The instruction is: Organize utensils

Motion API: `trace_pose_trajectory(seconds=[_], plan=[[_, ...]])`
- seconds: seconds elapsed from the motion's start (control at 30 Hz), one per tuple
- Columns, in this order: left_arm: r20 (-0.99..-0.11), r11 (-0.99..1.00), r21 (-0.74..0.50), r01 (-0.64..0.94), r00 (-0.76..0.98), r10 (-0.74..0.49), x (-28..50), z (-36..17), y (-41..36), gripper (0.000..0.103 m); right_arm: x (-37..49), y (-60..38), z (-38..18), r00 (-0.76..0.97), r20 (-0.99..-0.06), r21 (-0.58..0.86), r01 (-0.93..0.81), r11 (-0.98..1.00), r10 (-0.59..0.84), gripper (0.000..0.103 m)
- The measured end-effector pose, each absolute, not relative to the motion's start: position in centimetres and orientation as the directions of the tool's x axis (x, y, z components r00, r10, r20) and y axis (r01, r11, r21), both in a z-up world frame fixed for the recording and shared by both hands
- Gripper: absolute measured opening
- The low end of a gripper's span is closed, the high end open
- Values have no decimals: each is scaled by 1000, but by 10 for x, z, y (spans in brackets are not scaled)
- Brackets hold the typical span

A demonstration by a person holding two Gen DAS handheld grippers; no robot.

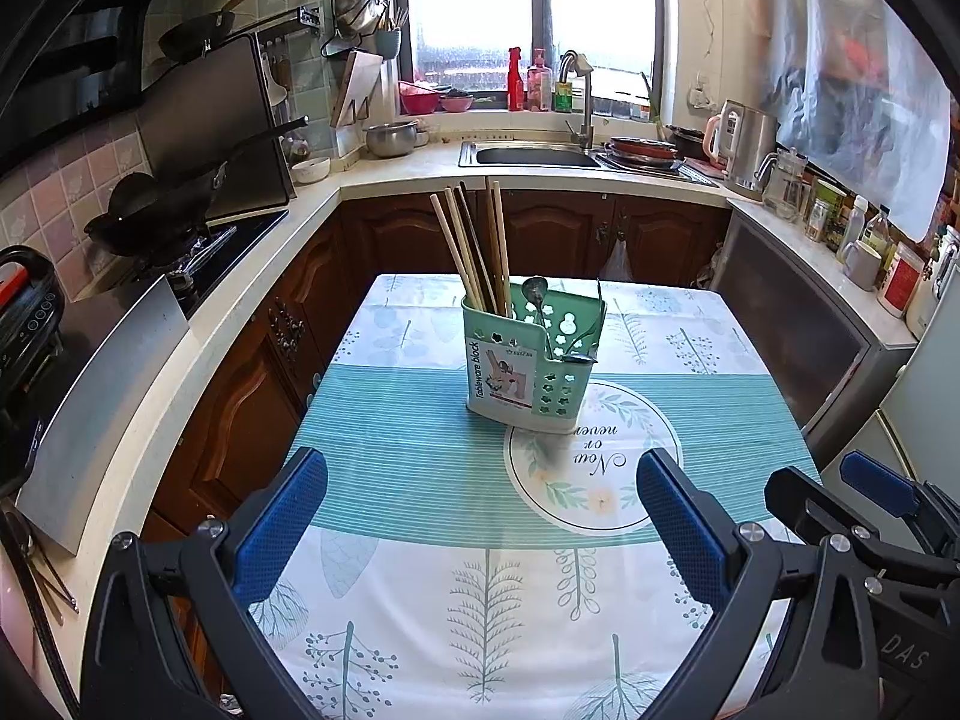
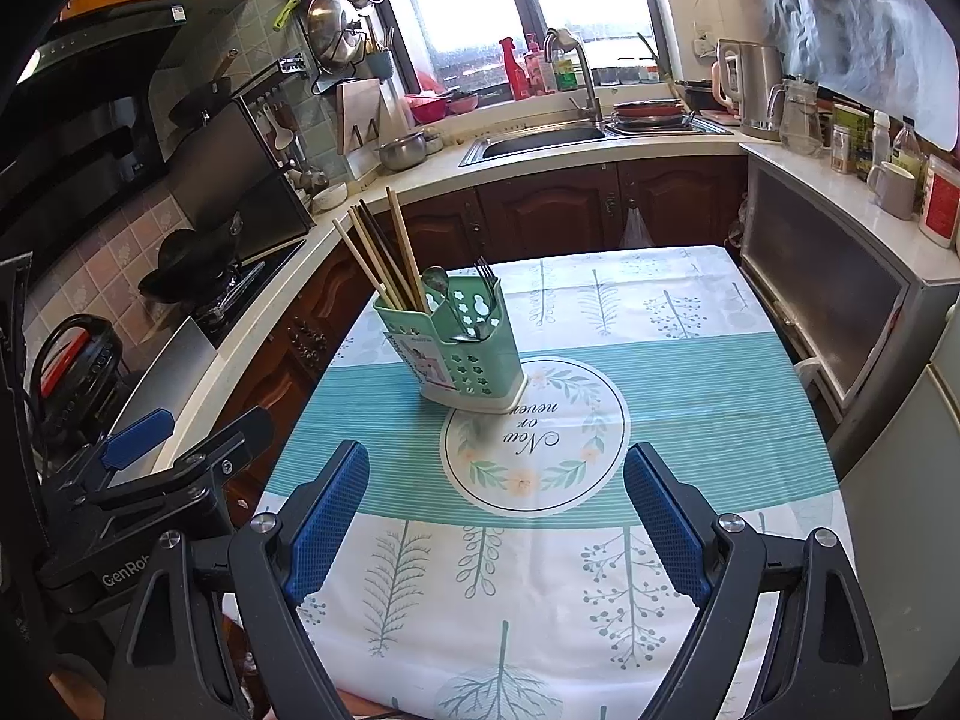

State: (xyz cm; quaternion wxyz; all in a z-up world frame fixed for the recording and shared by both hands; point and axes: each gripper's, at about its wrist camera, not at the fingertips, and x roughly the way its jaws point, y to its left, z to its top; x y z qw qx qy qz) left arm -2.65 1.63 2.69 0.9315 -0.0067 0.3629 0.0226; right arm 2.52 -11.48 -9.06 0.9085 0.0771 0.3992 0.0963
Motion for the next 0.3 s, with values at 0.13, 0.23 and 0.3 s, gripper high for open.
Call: trace_pose_trajectory(seconds=[0.13, 0.23, 0.3], plan=[[-678, 999, 3, -47, 735, 36, -26, 27, 16, 102, 25, -115, -92, 661, -711, 221, -113, 969, 239, 88], [-683, 999, 2, -45, 730, 34, -26, 27, 19, 102, 25, -114, -95, 658, -713, 227, -111, 968, 243, 88], [-687, 999, 3, -45, 726, 35, -26, 26, 20, 102, 25, -114, -98, 656, -715, 231, -108, 967, 244, 88]])
